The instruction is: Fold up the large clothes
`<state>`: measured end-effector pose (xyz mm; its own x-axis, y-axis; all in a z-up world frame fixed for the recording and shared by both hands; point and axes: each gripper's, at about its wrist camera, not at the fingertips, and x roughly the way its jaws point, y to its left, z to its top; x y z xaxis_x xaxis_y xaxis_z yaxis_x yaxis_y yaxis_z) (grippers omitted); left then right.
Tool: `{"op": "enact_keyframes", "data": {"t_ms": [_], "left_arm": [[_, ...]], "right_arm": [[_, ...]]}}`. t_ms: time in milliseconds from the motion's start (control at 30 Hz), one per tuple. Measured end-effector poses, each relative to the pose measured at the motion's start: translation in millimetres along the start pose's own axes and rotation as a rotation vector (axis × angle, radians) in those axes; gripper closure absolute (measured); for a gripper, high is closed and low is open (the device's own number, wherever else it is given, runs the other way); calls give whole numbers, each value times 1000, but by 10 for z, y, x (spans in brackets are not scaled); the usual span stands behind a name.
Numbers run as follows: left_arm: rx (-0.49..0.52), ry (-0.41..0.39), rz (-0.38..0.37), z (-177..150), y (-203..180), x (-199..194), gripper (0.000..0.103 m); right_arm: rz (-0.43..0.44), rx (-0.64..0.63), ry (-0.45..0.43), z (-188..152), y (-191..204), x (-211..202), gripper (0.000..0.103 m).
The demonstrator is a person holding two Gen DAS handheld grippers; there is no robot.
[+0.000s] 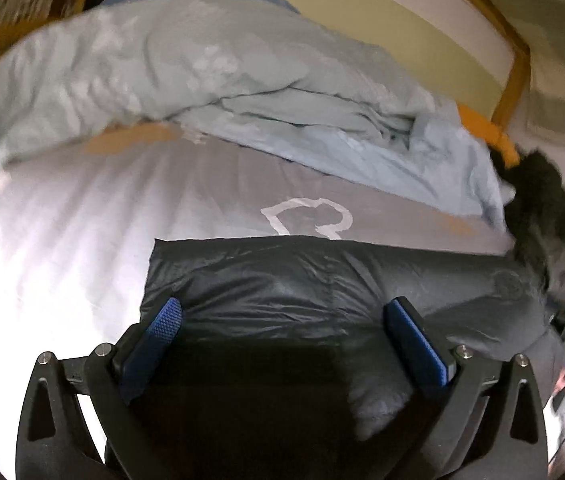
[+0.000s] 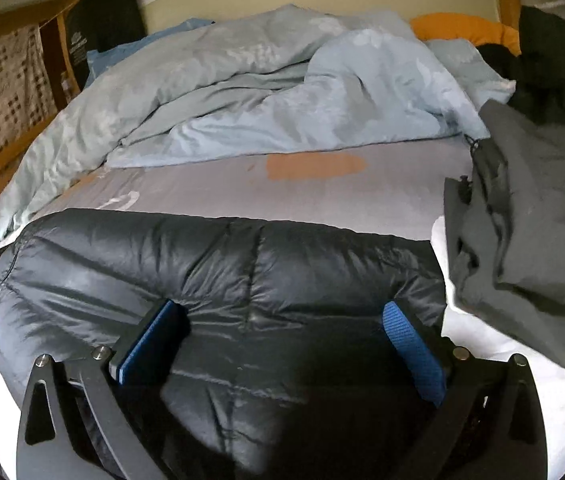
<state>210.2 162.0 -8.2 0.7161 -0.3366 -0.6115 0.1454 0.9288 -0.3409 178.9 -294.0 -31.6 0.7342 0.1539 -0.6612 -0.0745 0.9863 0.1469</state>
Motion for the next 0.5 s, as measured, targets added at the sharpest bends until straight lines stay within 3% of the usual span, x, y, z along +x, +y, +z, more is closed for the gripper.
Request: {"op": "enact_keyframes", "data": {"t_ms": [100,500], "left_arm": [[-42,13,-17,-30,84,57,0],[-8,41,44,-31,27,147,0]], "right_arm": [[-3,-2,6,-4,16,51,0],[-29,-5,-11,-31,56,39,0]]}}
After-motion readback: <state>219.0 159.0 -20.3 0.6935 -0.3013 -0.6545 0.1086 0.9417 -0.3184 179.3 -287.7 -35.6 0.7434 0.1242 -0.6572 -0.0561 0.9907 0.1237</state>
